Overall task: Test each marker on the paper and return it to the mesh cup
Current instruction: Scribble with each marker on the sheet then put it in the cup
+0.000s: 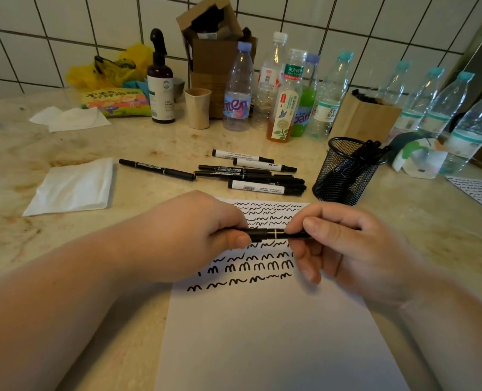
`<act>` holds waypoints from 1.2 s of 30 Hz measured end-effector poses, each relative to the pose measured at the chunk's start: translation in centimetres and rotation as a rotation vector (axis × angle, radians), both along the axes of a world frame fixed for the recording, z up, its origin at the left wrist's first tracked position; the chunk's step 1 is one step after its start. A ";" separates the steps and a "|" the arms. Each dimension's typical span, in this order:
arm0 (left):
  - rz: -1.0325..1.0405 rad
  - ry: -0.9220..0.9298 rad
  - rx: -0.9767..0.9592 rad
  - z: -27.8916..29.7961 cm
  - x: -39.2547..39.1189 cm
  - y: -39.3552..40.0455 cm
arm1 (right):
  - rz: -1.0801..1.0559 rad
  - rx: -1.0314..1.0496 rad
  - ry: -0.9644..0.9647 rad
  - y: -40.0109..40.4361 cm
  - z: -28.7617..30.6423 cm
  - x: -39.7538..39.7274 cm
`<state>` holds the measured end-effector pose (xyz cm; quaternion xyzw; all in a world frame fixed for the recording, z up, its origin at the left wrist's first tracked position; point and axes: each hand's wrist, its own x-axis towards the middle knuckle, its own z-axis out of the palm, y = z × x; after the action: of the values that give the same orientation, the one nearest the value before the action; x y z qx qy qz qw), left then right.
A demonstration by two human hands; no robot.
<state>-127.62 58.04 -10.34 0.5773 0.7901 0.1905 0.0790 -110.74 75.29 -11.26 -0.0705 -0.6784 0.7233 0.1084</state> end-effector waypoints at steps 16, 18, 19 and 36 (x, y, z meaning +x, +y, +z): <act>0.020 -0.155 0.110 -0.1 -0.8 0.5 | -0.162 0.099 0.074 0.4 0.1 -0.2; 0.027 -0.142 0.118 -0.4 -1.0 0.3 | -0.286 0.093 0.174 0.7 0.7 -0.2; 0.034 -0.130 0.111 -0.4 -1.1 0.2 | -0.358 0.100 0.221 0.9 1.2 -0.1; 0.063 -0.110 -0.005 -0.5 -1.1 0.0 | -1.043 0.639 0.078 5.5 5.5 -1.8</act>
<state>-128.70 58.06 -10.86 0.5407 0.8027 0.2222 0.1177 -112.56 80.75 -5.80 -0.3306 -0.7334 0.3379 0.4886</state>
